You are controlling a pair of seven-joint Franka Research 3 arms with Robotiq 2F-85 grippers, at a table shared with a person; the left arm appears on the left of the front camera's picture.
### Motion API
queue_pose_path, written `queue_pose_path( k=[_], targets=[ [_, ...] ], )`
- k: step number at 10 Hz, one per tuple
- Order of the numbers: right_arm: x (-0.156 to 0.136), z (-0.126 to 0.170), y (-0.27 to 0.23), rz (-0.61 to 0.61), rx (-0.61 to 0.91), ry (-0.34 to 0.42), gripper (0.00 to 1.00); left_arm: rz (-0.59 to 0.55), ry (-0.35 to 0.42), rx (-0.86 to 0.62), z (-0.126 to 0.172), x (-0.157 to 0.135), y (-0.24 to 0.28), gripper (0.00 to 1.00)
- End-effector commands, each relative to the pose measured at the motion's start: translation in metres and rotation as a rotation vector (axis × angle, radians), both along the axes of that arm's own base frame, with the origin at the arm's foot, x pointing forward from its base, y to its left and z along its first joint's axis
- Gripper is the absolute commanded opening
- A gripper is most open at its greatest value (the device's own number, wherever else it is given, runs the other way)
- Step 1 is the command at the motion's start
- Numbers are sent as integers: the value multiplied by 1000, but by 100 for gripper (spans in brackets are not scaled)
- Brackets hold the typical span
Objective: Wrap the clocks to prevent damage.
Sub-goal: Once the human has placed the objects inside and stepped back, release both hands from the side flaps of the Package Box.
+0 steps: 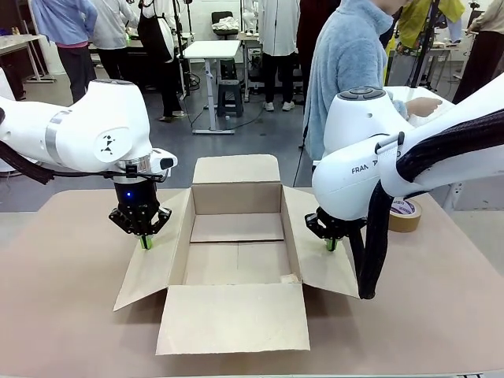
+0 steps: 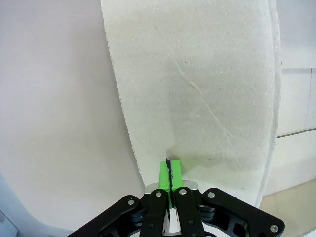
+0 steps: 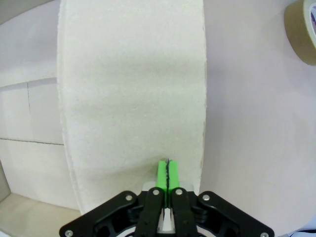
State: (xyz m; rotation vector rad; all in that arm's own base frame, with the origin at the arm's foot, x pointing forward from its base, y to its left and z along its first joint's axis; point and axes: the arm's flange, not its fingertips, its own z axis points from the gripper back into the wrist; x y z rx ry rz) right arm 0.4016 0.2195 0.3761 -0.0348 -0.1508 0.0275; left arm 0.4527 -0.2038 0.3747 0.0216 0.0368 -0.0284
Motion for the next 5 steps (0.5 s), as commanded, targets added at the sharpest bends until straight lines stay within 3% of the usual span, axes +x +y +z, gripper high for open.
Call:
queue_pose_path(
  k=[1, 5],
  targets=[
    [-1, -1, 0, 0, -6, 5, 1, -2, 6, 8, -1, -1, 1, 0],
    [-1, -1, 0, 0, -6, 5, 1, -2, 6, 8, -1, -1, 1, 0]
  ],
)
